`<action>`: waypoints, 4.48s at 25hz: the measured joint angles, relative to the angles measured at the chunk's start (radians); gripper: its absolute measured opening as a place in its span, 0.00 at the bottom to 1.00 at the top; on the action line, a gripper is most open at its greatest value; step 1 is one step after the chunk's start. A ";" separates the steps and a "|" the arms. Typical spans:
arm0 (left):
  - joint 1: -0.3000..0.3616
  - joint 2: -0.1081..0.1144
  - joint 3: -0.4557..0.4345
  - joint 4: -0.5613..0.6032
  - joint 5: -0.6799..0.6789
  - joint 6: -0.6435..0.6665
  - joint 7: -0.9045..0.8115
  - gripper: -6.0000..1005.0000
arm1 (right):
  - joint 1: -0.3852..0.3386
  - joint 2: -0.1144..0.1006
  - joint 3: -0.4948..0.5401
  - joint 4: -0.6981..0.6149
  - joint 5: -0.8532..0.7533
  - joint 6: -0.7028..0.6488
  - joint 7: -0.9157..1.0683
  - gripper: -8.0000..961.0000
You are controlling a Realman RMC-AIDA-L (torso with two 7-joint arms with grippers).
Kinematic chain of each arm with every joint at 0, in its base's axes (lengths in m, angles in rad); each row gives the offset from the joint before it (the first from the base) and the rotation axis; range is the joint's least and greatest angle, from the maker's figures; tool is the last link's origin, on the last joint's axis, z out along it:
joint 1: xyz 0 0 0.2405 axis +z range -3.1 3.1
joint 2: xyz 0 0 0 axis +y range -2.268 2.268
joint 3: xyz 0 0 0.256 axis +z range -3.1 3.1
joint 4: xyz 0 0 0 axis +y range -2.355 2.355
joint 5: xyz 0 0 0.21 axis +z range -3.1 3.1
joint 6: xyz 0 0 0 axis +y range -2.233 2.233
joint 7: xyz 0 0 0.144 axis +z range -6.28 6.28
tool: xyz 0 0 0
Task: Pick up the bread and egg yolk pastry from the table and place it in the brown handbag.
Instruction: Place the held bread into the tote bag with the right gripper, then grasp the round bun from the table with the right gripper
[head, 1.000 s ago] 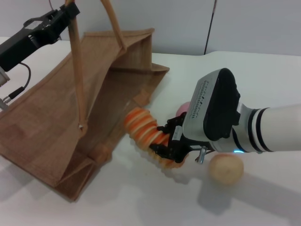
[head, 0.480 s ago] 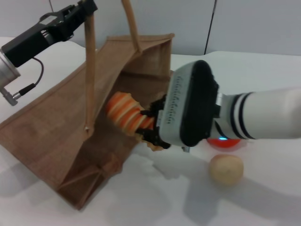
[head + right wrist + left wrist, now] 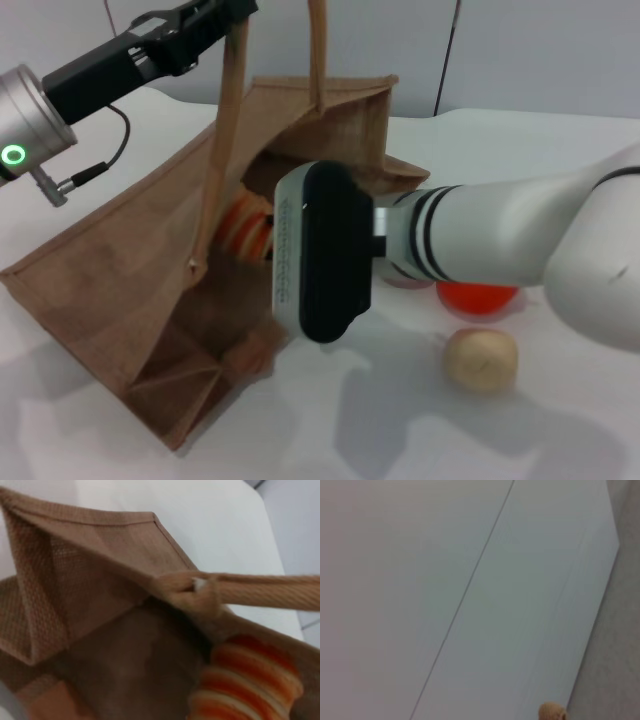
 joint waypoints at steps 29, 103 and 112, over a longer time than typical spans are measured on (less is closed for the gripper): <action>-0.039 0.011 -0.033 0.002 -0.023 -0.229 -0.074 0.17 | 0.043 0.010 -0.254 0.413 -0.245 0.787 -0.008 0.32; 0.119 0.000 -0.372 -0.062 0.004 0.013 0.095 0.19 | -0.439 -0.386 -0.041 -0.453 0.115 -0.009 0.301 0.93; 0.117 0.000 -0.374 -0.064 0.026 0.024 0.095 0.19 | -0.484 -0.191 0.306 -0.379 0.314 -0.425 -0.083 0.92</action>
